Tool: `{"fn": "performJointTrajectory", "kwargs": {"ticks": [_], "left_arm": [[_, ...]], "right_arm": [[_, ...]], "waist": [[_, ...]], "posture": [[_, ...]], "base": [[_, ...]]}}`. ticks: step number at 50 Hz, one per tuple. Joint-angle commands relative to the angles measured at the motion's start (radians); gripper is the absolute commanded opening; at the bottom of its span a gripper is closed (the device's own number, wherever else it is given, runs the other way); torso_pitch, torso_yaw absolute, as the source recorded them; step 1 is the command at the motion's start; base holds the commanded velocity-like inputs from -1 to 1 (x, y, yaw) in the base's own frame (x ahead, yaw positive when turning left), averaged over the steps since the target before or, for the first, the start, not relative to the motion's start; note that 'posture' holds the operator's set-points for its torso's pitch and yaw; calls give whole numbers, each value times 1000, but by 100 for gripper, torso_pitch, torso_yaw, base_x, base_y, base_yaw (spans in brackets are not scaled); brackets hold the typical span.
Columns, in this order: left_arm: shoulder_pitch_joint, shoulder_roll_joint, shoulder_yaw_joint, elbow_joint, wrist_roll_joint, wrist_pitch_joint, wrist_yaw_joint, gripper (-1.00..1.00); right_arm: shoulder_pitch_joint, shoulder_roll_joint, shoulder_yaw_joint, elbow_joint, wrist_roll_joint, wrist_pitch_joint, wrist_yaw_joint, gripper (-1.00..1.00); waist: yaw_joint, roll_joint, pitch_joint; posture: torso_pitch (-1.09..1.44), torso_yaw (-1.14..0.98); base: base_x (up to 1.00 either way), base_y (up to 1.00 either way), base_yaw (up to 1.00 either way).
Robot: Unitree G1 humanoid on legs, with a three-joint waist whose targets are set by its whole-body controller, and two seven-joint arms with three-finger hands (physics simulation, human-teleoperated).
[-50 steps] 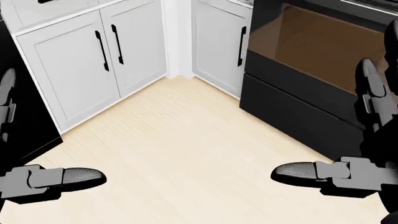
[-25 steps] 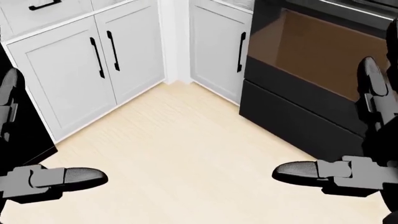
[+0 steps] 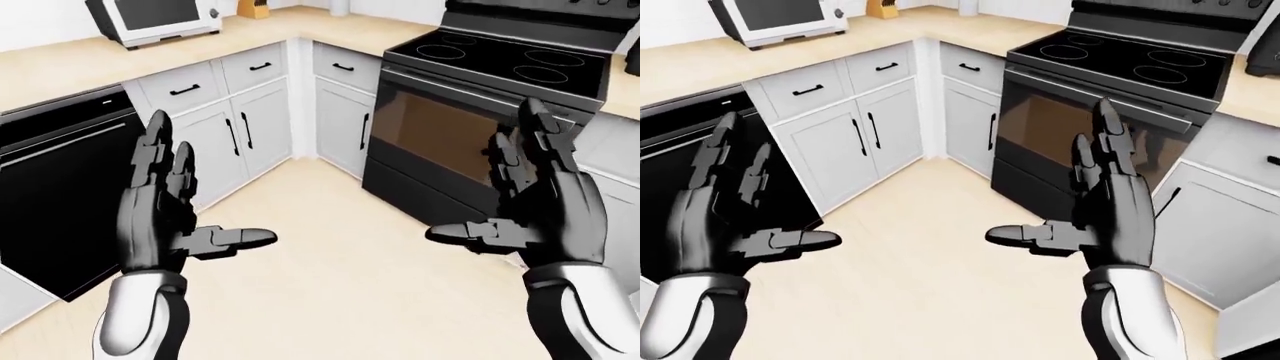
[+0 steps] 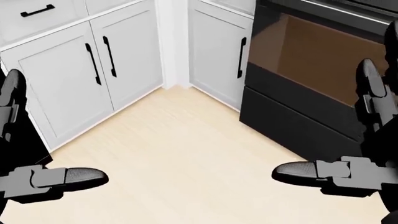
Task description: Navigate to the stove.
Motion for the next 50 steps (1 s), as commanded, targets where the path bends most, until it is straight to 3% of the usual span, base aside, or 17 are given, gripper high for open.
{"fn": "performJointTrajectory", "kwargs": {"ticks": [1, 5, 6, 8, 14, 18, 19, 20, 24, 29, 30, 31, 33, 39, 41, 43, 50], "left_arm": [[-15, 2, -4, -23, -4, -29, -5, 100], [-15, 1, -4, -25, -5, -26, -5, 100], [-17, 1, -5, -26, -5, -25, -4, 100], [-17, 2, -4, -24, -5, -26, -4, 100], [-16, 1, -6, -24, -3, -26, -3, 100], [-10, 0, -8, -22, -1, -34, -5, 100], [-10, -1, -7, -18, -1, -38, -6, 100], [-9, -1, -8, -18, 0, -39, -6, 100], [-4, -3, -9, -18, 1, -43, -9, 100], [-7, -2, -7, -25, -1, -34, -7, 100], [-8, -2, -5, -24, -3, -34, -8, 100], [-10, -2, -5, -25, -4, -31, -7, 100], [-10, -1, -7, -24, -3, -31, -6, 100], [-12, -1, -3, -24, -7, -27, -6, 100], [-8, -1, -5, -23, -6, -33, -7, 100], [-9, -1, -5, -24, -6, -30, -7, 100], [-15, -1, -9, -20, -3, -29, -5, 100]], "right_arm": [[-14, -6, -9, -19, -8, -31, 1, 100], [-16, -5, -9, -19, -11, -29, 4, 100], [-15, -4, -9, -19, -13, -30, 6, 100], [-19, -7, -8, -19, -10, -26, 2, 100], [-21, -17, -11, -19, 7, -28, -10, 100], [-10, -12, -7, -19, -1, -35, -6, 100], [-9, -9, -7, -19, -6, -36, -2, 100], [-10, -7, -10, -19, -7, -36, -1, 100], [-5, 0, -4, -19, -20, -39, 7, 100], [-6, 5, -4, -19, -27, -37, 15, 100], [-8, 5, -5, -19, -27, -35, 15, 100], [-9, 4, -6, -19, -26, -34, 14, 100], [-11, 4, -7, -19, -25, -32, 15, 100], [-13, -1, -8, -19, -18, -31, 8, 100], [-12, -5, -7, -19, -13, -33, 2, 100], [-11, -4, -7, -19, -14, -33, 4, 100], [-20, -4, -13, -19, -14, -24, 7, 100]], "waist": [[-1, 0, -4], [-1, -88, -16], [-11, -49, -13], [-11, -64, -10], [-16, -7, 4], [-22, 83, -12], [-9, 44, -8], [-16, 60, -8], [-5, 32, -16], [2, -39, -8], [2, -70, -19], [6, -73, -27], [-5, -66, -7], [-14, -15, 4], [-19, 14, 3], [-23, 70, -14], [-5, 27, -11]], "posture": [[0, 0], [0, 0], [0, 0], [0, 0], [0, 0], [0, 0], [0, 0], [0, 0], [0, 0], [0, 0], [0, 0], [0, 0], [0, 0], [0, 0], [0, 0], [0, 0], [0, 0]], "base": [[15, 0, 0], [15, 0, 0], [15, 0, 0], [16, 0, 0], [16, 0, 0], [15, 0, 0], [15, 0, 0], [16, 0, 0], [16, 0, 0], [16, 0, 0], [16, 0, 0], [16, 0, 0], [15, 0, 0], [15, 0, 0], [15, 0, 0], [16, 0, 0], [15, 0, 0]]}}
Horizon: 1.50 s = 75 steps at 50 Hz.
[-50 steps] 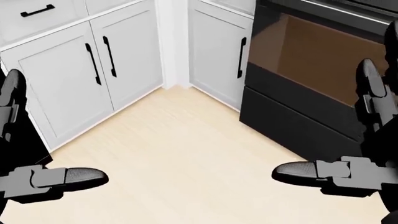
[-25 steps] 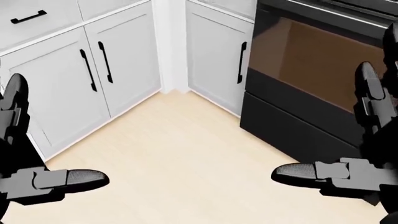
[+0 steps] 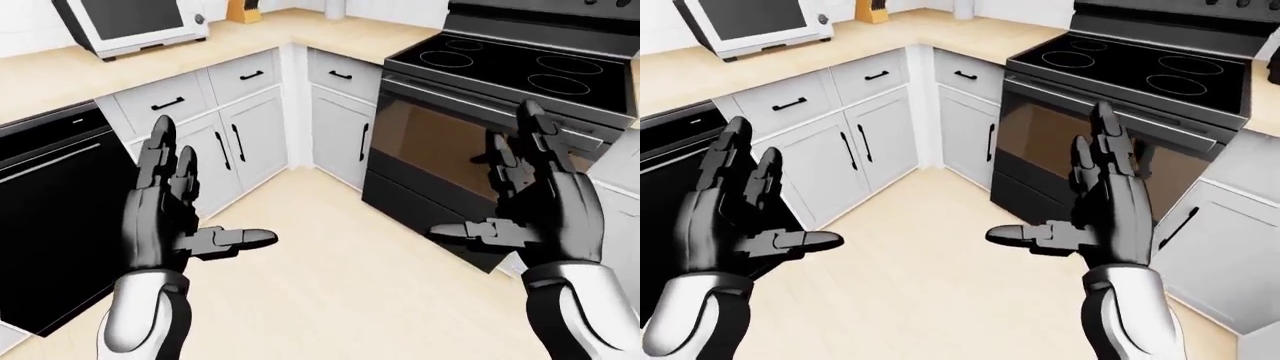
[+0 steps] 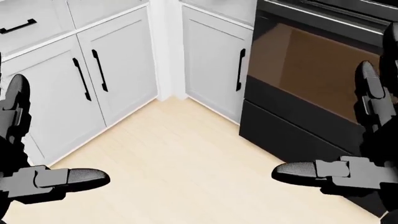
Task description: Navigate to the stove.
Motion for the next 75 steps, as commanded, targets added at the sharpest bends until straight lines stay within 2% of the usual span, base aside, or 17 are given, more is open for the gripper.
{"fn": "performJointTrajectory", "kwargs": {"ticks": [1, 6, 15, 19, 20, 27, 30, 31, 33, 39, 42, 51, 55, 57, 59, 65, 75], "left_arm": [[-22, 3, -5, -41, -7, -28, -4, 100], [-22, 2, -9, -41, -6, -26, -3, 100], [-17, 1, -7, -38, -6, -32, -5, 100], [-15, 0, -8, -30, -5, -41, -7, 100], [-15, 0, -8, -31, -5, -41, -7, 100], [-12, -2, -11, -33, -4, -42, -7, 100], [-8, -2, -11, -33, -3, -46, -9, 100], [-7, -2, -11, -33, -3, -46, -10, 100], [-8, -2, -11, -41, -3, -38, -10, 100], [-9, -3, -12, -38, -2, -38, -12, 100], [-9, -3, -15, -43, 0, -32, -11, 100], [-6, -5, -21, -28, 5, -48, -15, 100], [-1, -7, -25, -32, 8, -50, -15, 100], [-3, -8, -23, -35, 5, -45, -14, 100], [-1, -9, -25, -38, 8, -44, -14, 100], [7, -11, -31, -32, 15, -59, -19, 100], [13, -14, -33, -23, 20, -71, -25, 100]], "right_arm": [[-20, -11, -14, -27, 1, -31, -6, 100], [-19, -17, -12, -27, 10, -31, -14, 100], [-15, -15, -7, -27, 6, -34, -14, 100], [-15, -3, -11, -27, -6, -29, -2, 100], [-17, -1, -12, -27, -7, -28, -1, 100], [-1, -8, 45, -10, -116, -59, 43, 100], [-5, 30, 26, -12, -132, -78, 76, 100], [-10, 30, 23, -20, -146, -65, 68, 100], [-12, 46, -3, -16, -131, -61, 72, 100], [-16, 46, -24, -23, -87, -51, 48, 100], [-16, 41, -26, -20, -81, -52, 41, 100], [-13, 33, -17, -21, -77, -54, 37, 100], [-6, 34, -10, -14, -83, -65, 39, 100], [-15, 37, -16, -11, -75, -59, 29, 100], [-12, 42, -12, -4, -72, -60, 31, 100], [-2, 43, -7, -7, -71, -59, 38, 100], [2, 44, -14, -13, -61, -60, 40, 100]], "waist": [[-2, 0, -8], [4, -101, -21], [-12, -31, 5], [-19, 65, -18], [-6, 25, -14], [1, -10, -4], [11, -76, -10], [11, -44, 0], [-1, -46, -32], [-26, 6, -6], [-15, 92, 0], [-18, 13, -11], [-14, -44, -13], [-14, -106, -29], [-2, -76, 0], [-7, -1, -7], [-7, -37, -23]], "posture": [[0, 0], [0, 0], [0, 0], [0, 0], [0, 0], [0, 0], [0, 0], [0, 0], [0, 0], [0, 0], [0, 0], [0, 0], [0, 0], [0, 0], [0, 0], [0, 0], [0, 0]], "base": [[16, 0, 0], [15, 0, 0], [15, 0, 0], [15, 0, 0], [15, 0, 0], [8, 0, 0], [0, 0, 0], [0, 0, 0], [0, 0, -16], [0, 0, -100], [0, 0, -100], [0, 0, -100], [0, 0, -100], [0, 0, -79], [0, 0, 0], [0, 0, 0], [0, 0, 0]]}}
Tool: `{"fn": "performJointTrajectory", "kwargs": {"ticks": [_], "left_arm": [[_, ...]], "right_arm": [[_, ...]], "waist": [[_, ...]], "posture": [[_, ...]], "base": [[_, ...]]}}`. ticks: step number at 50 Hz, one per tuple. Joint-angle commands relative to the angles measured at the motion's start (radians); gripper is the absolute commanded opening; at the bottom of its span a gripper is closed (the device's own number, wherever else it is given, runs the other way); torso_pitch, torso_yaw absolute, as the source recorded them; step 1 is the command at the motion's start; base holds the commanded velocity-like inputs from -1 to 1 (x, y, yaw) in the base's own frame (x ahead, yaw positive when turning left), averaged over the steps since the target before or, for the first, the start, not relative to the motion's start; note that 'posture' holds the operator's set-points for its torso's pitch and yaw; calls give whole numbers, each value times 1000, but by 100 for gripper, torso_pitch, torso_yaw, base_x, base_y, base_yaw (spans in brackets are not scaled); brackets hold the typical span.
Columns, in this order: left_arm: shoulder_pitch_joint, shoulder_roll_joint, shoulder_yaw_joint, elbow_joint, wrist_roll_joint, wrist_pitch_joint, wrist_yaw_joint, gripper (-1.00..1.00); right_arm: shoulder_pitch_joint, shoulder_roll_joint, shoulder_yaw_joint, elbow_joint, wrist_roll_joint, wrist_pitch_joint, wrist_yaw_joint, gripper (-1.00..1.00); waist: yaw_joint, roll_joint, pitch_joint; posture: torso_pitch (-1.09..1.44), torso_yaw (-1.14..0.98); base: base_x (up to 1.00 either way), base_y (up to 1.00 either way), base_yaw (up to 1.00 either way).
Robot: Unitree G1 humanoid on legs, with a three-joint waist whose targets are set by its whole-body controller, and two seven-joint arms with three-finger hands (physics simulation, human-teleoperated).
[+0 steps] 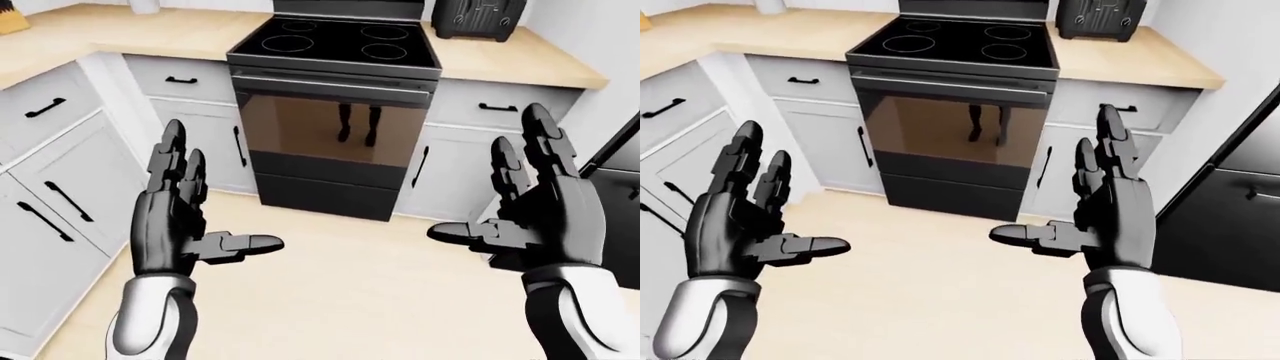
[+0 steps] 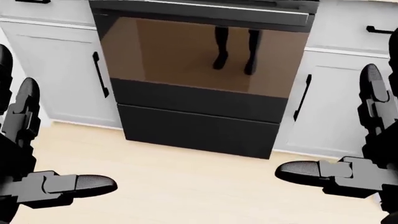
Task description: Navigate to the stove.
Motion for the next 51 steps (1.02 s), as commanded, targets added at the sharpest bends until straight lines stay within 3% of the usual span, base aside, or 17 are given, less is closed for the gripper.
{"fn": "performJointTrajectory", "kwargs": {"ticks": [1, 4, 5, 7, 9, 13, 17, 21, 22, 23, 24, 31, 35, 37, 43, 48, 51], "left_arm": [[-16, 3, -3, -31, 1, -35, -3, 100], [-13, 2, -1, -25, 2, -42, -6, 100], [-12, 2, -3, -27, 3, -41, -7, 100], [-14, 2, -2, -29, 3, -36, -5, 100], [-16, 2, -3, -33, 3, -30, -5, 100], [-17, 1, -7, -30, 6, -32, -4, 100], [-13, 1, -4, -31, 4, -35, -6, 100], [-11, 0, -3, -30, 4, -38, -6, 100], [-12, 0, -2, -29, 3, -38, -6, 100], [-10, 0, -2, -29, 4, -39, -7, 100], [-9, 0, -3, -28, 5, -41, -7, 100], [-6, -2, -3, -27, 5, -46, -10, 100], [-4, -3, -6, -32, 0, -34, -10, 100], [-5, -3, -6, -30, 2, -36, -10, 100], [-7, -3, -8, -24, 3, -40, -10, 100], [-7, -3, -13, -24, 7, -39, -10, 100], [-10, -3, -14, -23, 8, -38, -9, 100]], "right_arm": [[-17, -8, -3, -28, 1, -23, -2, 100], [-17, -10, -6, -32, -1, -20, -4, 100], [-16, -11, -4, -33, -4, -25, -3, 100], [-17, -11, -5, -32, -6, -26, -4, 100], [-22, -12, -9, -32, -4, -22, -4, 100], [-23, -13, -11, -31, -2, -21, -5, 100], [-19, -13, -6, -29, -5, -26, -6, 100], [-20, -10, -9, -20, -8, -32, -12, 100], [-22, -10, -6, -15, -15, -32, -19, 100], [-21, -8, -9, -14, -12, -33, -20, 100], [-21, -6, -11, -17, -9, -34, -21, 100], [-20, -6, 22, 7, -37, -39, -17, 100], [5, 0, 3, 18, -35, -35, -5, 100], [-3, 8, -1, 10, -22, -34, -9, 100], [-6, 0, 7, 32, -47, -42, -20, 100], [-11, 0, 14, 16, -40, -24, -13, 100], [0, -18, 66, 24, -86, -48, 1, 100]], "waist": [[0, 2, -14], [-3, 8, -30], [-6, 10, -17], [-7, -5, -16], [-8, -49, -23], [-16, -45, -10], [-23, -9, -3], [-25, 55, -7], [-28, 118, -24], [-31, 156, -9], [-12, 125, 5], [-13, 64, -12], [-19, 62, -29], [-3, 61, -5], [12, 55, -3], [8, 30, -17], [9, 26, -6]], "posture": [[0, 0], [0, 0], [0, 0], [0, 0], [0, 0], [0, 0], [0, 0], [0, 0], [0, 0], [0, 0], [0, 0], [0, 0], [0, 0], [0, 0], [0, 0], [0, 0], [0, 0]], "base": [[0, 0, 0], [0, 5, 0], [0, 27, 0], [0, 43, 0], [0, 80, 0], [0, 80, 0], [0, 81, 0], [0, 76, 0], [0, 11, 0], [0, 0, 0], [0, 0, 0], [0, 0, 0], [0, 0, -17], [0, 0, -100], [0, 0, -90], [0, 0, 0], [0, 0, 0]]}}
